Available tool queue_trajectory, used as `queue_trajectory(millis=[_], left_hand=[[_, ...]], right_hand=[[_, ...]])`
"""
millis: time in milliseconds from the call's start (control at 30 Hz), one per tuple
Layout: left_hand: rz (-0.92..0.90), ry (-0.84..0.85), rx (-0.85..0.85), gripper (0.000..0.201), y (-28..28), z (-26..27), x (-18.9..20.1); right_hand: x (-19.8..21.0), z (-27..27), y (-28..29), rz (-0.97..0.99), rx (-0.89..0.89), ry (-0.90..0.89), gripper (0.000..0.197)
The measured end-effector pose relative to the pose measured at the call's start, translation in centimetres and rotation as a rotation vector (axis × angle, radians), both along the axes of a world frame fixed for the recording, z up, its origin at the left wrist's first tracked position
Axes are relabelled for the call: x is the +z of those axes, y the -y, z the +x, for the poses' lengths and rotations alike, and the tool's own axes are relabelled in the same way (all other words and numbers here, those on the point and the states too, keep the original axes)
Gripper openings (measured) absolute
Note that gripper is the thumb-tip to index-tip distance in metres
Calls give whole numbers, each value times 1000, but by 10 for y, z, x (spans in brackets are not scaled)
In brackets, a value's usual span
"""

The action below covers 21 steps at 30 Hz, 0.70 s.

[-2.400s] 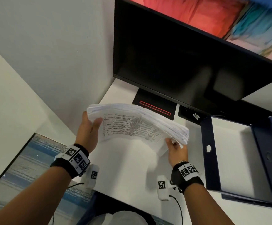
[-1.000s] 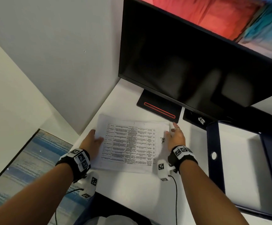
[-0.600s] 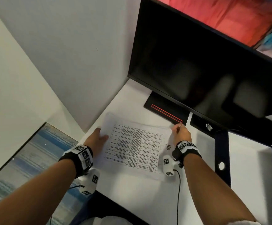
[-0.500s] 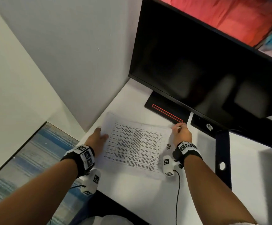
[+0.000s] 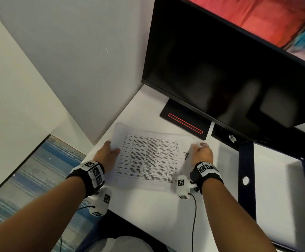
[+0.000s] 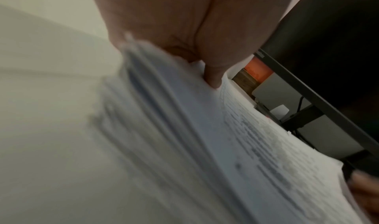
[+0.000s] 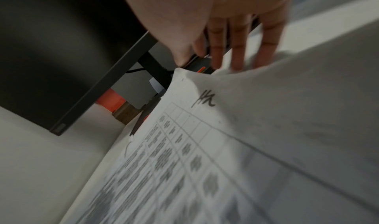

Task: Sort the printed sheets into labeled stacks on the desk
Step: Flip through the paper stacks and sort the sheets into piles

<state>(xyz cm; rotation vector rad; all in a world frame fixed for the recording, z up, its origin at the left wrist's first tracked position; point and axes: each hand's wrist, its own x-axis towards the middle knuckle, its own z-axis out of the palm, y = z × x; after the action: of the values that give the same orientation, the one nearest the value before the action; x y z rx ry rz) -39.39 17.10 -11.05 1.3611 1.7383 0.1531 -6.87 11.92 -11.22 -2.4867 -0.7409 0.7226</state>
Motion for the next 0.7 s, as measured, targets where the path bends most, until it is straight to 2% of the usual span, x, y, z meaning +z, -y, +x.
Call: queue_trajectory(millis=[67,133,233,300,367,400,500,533,567,633,700], left_hand=[[-1,47,40,40,2,1,0],[12,103,83,39,7,3,3],[122,243,107,24,13,3,16],[234,330,81,16,13,-2,30],[321,414,49,18,11,-7,49],[354,458,34,20,8,-8,58],[441,517,40,22,0,-10,86],[470,534,55,23,1,-10,94],[502,555,65,24,-1,-7,102],[541,483,57,21,-2,-2,108],[561,350,101,15,-2,8,101]], right_hand=[[-7,-9,10,-147,140,16,41],[-9,-19,17,-213,210,42,47],[-3,-21,24,-129,73,-104,55],[1,-15,29,-20,-48,-240,75],[15,-14,33,123,-134,-403,89],[30,-16,33,201,-153,-454,84],[69,-18,34,448,-191,-530,42],[80,-19,35,540,-182,-533,34],[87,-18,37,629,-174,-529,31],[93,-21,43,755,-156,-494,34],[85,-22,50,734,-138,-446,31]])
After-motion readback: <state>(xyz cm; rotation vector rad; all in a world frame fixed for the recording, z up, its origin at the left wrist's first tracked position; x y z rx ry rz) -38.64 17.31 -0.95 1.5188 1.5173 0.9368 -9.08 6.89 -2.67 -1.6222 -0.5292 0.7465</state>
